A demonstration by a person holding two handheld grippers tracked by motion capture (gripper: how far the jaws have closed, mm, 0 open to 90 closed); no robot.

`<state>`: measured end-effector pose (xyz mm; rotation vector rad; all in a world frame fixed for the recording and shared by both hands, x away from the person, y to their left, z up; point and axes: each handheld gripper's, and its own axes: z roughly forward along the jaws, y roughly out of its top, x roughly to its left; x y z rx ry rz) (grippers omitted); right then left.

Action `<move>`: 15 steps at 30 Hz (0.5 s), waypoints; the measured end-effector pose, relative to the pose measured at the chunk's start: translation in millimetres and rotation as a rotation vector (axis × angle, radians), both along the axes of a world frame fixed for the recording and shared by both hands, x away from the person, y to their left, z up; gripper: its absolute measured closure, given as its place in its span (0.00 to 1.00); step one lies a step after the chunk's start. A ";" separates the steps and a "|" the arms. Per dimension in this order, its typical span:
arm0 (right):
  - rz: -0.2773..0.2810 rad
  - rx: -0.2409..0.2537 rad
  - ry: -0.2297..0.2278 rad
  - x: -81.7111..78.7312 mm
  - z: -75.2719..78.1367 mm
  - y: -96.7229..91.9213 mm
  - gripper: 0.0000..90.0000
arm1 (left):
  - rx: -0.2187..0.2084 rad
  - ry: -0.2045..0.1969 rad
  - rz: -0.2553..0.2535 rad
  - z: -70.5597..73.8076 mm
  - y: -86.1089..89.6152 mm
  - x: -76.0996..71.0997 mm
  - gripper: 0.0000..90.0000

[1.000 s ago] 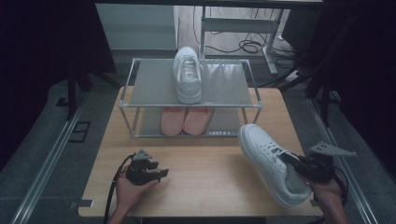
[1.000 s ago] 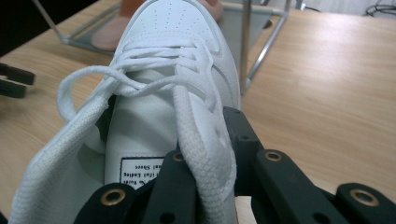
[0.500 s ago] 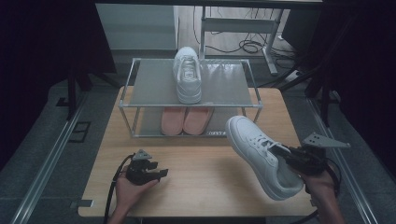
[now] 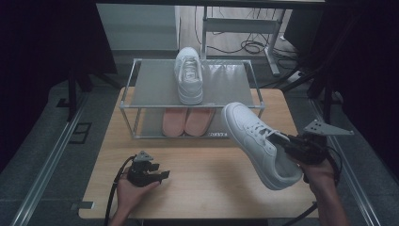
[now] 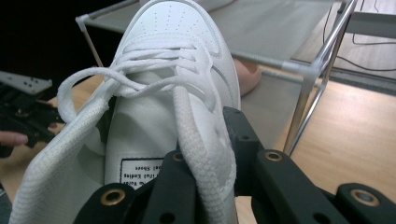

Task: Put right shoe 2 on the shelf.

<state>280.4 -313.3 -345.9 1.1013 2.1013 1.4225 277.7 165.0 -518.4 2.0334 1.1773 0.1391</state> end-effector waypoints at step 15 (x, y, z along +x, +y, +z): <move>-0.044 0.000 -0.023 36.7 31.6 15.2 0.92 | -0.004 -0.007 0.009 -0.1 2.0 0.3 0.46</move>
